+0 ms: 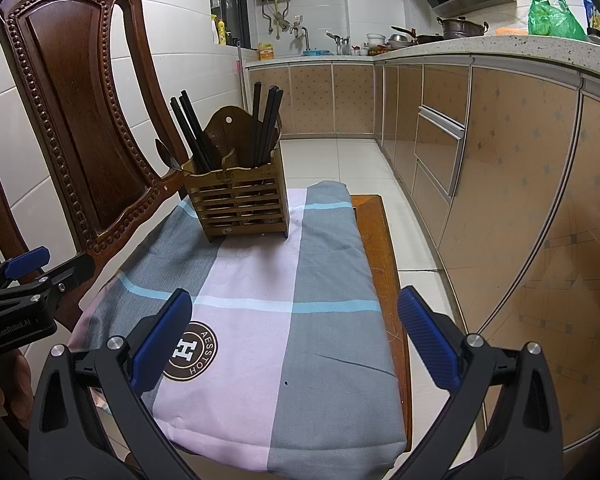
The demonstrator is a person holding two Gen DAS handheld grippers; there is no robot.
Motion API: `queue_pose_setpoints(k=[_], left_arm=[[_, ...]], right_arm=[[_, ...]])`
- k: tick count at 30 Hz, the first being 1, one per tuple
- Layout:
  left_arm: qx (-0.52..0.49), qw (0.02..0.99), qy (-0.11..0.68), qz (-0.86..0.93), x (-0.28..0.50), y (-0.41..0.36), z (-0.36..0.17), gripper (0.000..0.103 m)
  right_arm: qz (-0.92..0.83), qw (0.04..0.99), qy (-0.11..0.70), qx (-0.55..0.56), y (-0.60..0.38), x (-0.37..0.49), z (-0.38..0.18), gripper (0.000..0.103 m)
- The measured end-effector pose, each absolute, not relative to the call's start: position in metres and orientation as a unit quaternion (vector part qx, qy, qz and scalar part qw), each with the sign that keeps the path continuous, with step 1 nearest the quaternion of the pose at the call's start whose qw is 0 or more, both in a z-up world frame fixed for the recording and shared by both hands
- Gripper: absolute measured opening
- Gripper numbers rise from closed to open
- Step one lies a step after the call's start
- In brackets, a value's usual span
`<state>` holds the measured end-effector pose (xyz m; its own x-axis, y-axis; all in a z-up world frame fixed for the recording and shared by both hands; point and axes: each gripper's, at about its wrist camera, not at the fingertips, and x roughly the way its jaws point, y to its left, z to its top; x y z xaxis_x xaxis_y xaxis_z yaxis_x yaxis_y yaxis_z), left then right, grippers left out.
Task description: Organize utensils
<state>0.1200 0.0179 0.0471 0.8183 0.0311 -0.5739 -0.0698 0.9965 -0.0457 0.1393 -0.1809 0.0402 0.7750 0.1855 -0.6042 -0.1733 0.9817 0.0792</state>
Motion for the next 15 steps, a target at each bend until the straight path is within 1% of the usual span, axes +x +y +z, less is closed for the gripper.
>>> queue_pose_setpoints(k=[15], left_arm=[[-0.031,0.953,0.300,0.025,0.1204,0.0179,0.0474,0.099]], right_arm=[[0.094,0.942,0.321,0.009,-0.1801,0.1390,0.0397,0.100]])
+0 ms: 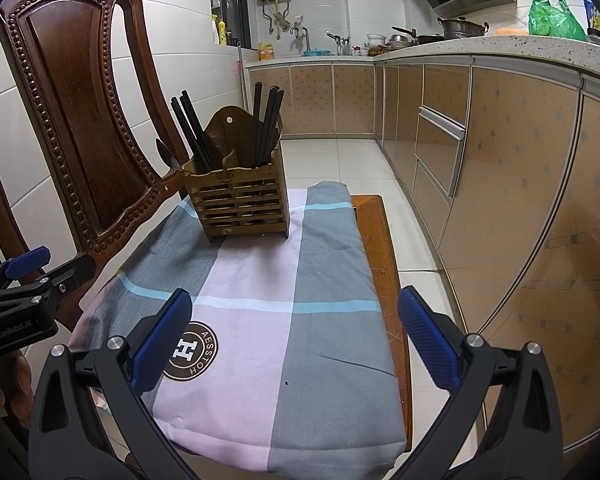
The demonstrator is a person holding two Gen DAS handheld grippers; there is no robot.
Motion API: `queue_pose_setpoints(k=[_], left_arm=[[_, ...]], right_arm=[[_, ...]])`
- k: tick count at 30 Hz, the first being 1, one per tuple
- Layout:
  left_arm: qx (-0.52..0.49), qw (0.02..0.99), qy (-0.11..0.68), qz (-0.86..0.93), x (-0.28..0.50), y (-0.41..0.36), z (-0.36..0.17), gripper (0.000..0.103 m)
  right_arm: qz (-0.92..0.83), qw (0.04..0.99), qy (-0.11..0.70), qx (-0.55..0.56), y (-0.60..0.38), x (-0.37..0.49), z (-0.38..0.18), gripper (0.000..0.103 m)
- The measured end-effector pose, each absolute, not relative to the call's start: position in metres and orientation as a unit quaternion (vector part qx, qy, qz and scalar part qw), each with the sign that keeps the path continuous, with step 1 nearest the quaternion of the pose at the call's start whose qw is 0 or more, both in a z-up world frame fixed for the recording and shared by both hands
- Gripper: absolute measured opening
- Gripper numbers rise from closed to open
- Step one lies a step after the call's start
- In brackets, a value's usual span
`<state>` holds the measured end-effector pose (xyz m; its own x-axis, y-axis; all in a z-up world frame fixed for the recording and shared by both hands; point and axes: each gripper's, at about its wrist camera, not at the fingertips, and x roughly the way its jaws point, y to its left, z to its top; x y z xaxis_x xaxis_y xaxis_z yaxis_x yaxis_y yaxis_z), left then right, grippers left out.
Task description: Organize utensils
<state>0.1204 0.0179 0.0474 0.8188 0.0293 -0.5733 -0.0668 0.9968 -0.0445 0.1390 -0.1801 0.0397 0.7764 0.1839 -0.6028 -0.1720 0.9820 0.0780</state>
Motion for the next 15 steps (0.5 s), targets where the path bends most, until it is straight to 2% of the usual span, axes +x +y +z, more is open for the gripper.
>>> queue_pose_setpoints(k=[15], left_arm=[[-0.031,0.954,0.298,0.022,0.1193,0.0169,0.0481,0.099]], right_arm=[[0.097,0.942,0.321,0.006,-0.1800,0.1379,0.0396,0.100]])
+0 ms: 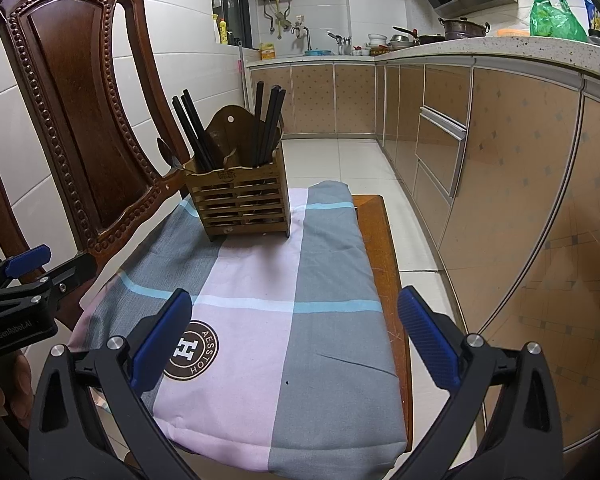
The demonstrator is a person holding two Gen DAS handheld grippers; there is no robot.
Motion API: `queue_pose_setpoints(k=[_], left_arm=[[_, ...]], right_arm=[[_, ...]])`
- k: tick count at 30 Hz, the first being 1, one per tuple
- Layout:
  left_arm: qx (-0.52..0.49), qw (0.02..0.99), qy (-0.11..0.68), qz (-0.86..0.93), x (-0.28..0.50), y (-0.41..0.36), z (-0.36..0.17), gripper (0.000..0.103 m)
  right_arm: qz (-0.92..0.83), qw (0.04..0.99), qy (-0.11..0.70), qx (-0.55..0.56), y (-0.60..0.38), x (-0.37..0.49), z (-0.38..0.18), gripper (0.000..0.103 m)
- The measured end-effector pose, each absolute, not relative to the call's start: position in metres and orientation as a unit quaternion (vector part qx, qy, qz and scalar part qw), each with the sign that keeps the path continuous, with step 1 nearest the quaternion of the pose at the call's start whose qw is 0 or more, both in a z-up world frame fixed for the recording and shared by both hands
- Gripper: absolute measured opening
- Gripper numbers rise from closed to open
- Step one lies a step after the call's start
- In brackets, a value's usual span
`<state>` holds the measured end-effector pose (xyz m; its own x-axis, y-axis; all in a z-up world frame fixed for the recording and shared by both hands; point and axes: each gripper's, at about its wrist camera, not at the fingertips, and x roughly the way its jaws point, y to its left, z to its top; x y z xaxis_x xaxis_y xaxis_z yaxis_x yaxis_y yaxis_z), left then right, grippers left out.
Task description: Organize utensils
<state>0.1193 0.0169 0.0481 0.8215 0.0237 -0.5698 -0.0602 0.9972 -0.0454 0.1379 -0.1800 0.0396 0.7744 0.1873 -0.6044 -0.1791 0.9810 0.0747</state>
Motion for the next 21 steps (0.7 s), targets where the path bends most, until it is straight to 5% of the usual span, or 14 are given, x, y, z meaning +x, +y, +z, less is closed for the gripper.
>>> queue_pose_setpoints(k=[21], left_arm=[[-0.024,0.954,0.297,0.020,0.1175,0.0148,0.0473,0.099]], right_arm=[[0.099,0.941,0.323,0.004,-0.1785,0.1369,0.0375,0.100]])
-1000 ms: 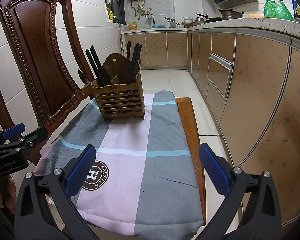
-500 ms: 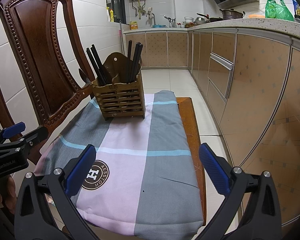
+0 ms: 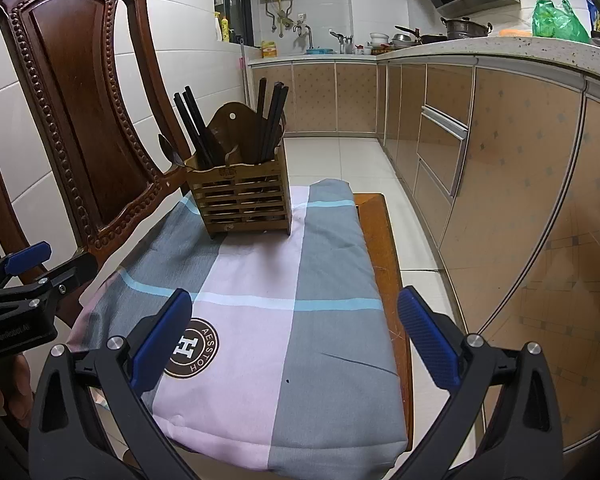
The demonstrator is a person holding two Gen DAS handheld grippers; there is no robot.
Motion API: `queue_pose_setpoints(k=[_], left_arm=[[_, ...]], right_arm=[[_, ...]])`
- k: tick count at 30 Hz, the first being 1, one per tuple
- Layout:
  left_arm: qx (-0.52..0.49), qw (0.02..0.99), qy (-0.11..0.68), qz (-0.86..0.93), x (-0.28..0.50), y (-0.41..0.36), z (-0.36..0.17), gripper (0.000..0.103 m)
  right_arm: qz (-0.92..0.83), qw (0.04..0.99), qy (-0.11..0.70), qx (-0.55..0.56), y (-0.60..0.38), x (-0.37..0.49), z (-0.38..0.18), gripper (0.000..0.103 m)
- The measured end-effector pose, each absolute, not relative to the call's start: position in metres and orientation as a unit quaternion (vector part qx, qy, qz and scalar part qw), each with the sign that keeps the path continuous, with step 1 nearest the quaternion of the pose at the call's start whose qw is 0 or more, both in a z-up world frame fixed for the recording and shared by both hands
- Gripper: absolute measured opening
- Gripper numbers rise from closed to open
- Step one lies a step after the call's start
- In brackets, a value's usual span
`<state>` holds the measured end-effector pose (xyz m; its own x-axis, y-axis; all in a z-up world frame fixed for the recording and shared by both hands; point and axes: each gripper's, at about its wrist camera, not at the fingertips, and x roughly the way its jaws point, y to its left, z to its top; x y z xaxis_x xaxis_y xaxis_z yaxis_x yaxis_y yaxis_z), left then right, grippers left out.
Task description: Organize utensils
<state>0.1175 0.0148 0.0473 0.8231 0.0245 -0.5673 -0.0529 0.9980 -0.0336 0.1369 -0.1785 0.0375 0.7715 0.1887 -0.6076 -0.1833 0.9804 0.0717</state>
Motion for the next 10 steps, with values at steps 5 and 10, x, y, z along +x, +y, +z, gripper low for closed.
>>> queue_pose_setpoints(k=[5,10], left_arm=[[-0.031,0.954,0.298,0.017,0.1197,0.0184,0.0470,0.099],[-0.033,0.953,0.301,0.014,0.1216,0.0199,0.0460,0.099]], right_arm=[[0.099,0.941,0.323,0.004,-0.1781,0.1364,0.0375,0.100],[0.098,0.941,0.323,0.004,-0.1777,0.1367,0.0376,0.100]])
